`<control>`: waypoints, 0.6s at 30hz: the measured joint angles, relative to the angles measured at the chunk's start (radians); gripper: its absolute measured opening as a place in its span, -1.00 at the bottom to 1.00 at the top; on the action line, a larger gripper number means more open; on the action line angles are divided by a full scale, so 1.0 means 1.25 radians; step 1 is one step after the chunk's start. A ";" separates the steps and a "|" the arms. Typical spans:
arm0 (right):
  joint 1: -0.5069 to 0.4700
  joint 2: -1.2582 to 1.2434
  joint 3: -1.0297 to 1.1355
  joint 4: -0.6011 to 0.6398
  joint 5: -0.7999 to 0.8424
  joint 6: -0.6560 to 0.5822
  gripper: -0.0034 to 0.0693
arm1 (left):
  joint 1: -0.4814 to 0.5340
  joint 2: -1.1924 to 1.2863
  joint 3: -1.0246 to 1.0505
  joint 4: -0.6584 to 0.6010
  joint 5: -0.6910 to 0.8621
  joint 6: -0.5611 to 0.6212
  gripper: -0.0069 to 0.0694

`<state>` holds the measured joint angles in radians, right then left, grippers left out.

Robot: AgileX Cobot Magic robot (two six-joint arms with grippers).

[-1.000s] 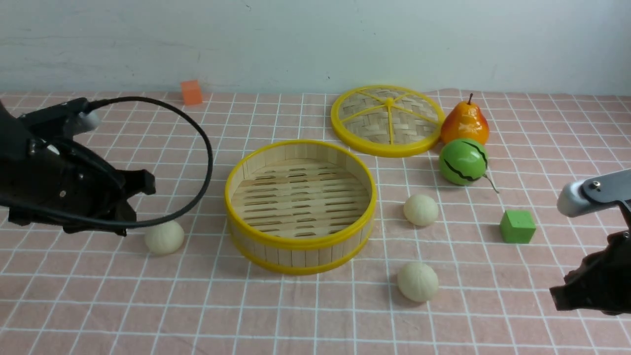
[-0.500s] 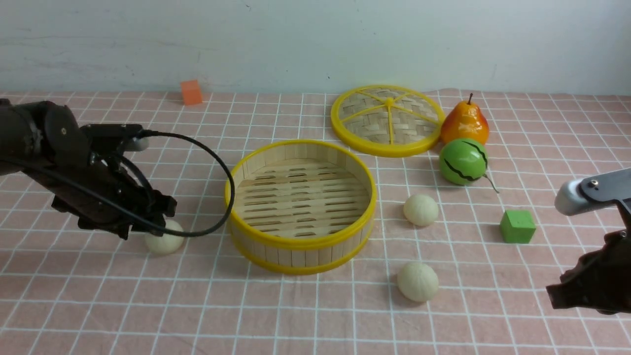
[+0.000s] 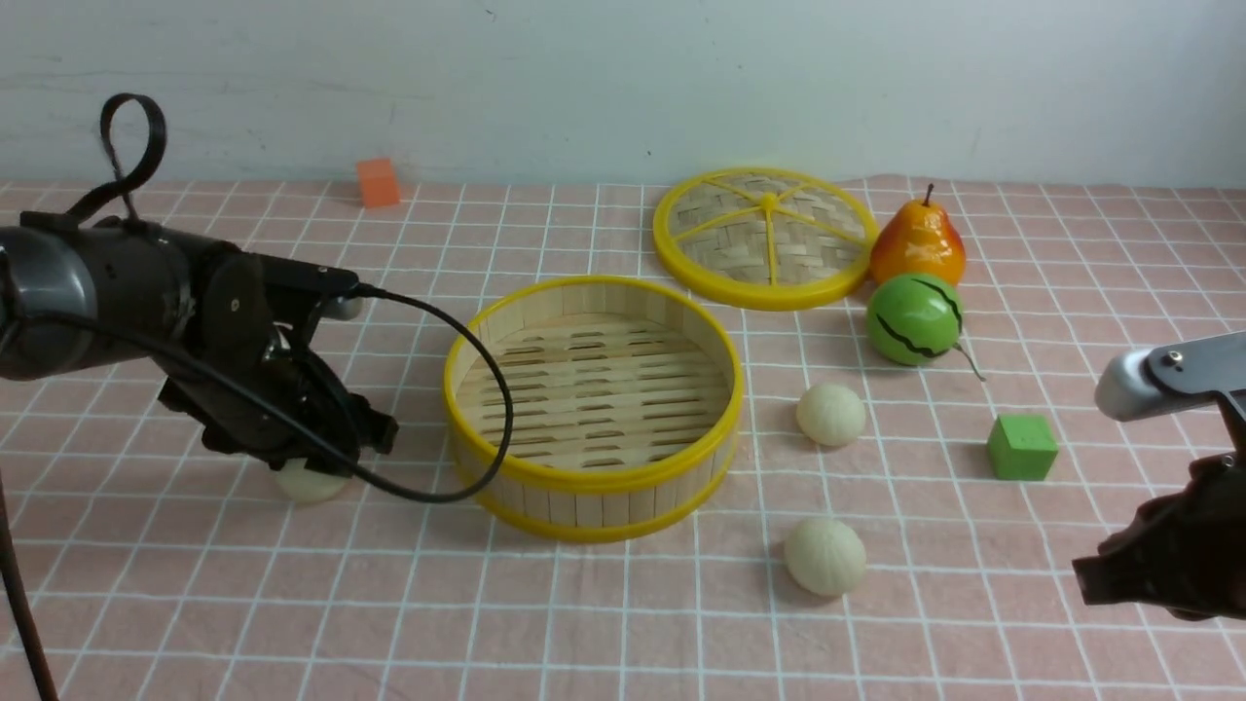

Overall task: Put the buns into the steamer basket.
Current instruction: Use the left arm to grab a steamed stuffed bun, then use the left arm to put the steamed stuffed bun into the steamer

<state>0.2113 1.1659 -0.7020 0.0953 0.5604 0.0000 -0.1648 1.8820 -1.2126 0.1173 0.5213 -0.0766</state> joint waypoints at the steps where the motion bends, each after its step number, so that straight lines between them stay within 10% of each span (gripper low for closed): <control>1: 0.000 0.000 0.000 0.003 -0.001 0.000 -0.85 | 0.000 0.002 0.000 0.002 -0.003 -0.004 0.30; 12: 0.000 0.000 0.000 0.015 -0.003 0.000 -0.81 | -0.005 -0.006 -0.043 0.000 0.042 -0.060 -0.75; 18: 0.000 0.005 0.000 0.015 -0.015 0.000 -0.79 | -0.091 -0.055 -0.192 -0.004 0.150 -0.061 -0.82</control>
<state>0.2113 1.1719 -0.7020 0.1144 0.5417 0.0000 -0.2788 1.8135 -1.4525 0.1125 0.7091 -0.1528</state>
